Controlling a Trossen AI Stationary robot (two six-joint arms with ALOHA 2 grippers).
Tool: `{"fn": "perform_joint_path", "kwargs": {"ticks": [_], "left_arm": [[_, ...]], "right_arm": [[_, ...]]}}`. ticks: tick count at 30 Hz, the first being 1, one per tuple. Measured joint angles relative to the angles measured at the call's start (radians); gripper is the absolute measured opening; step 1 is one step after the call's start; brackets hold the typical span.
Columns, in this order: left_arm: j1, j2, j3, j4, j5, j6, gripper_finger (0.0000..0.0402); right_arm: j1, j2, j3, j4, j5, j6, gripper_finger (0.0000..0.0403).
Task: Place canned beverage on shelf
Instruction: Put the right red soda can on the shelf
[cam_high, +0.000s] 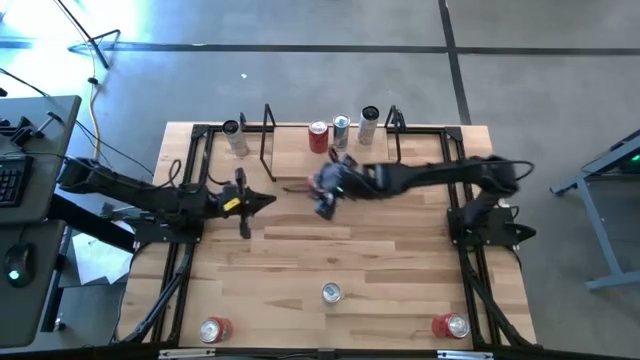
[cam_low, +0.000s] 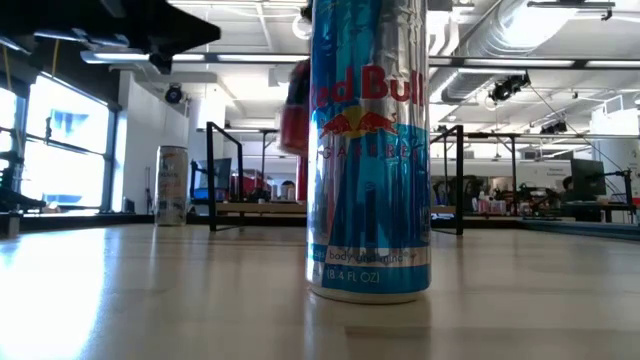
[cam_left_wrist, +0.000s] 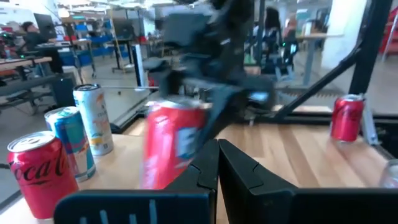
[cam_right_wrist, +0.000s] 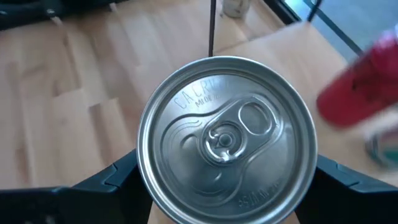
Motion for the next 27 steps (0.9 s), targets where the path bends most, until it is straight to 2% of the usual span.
{"fn": "perform_joint_path", "kwargs": {"ticks": [7, 15, 22, 27], "left_arm": [[-0.022, -0.107, -0.059, -0.010, 0.010, -0.007, 0.0000], [-0.024, -0.118, -0.063, -0.044, 0.011, -0.008, 0.0000], [-0.024, -0.117, -0.063, -0.046, 0.011, -0.008, 0.0000], [-0.024, -0.117, -0.063, -0.046, 0.012, -0.012, 0.0000]], "right_arm": [[-0.129, 0.262, 0.349, -0.123, -0.049, -0.156, 0.0277], [-0.227, 0.493, 0.668, -0.237, -0.134, -0.269, 0.0277], [-0.281, 0.627, 0.841, -0.330, -0.191, -0.292, 0.0277], [-0.303, 0.653, 0.875, -0.352, -0.195, -0.310, 0.0277]]}}
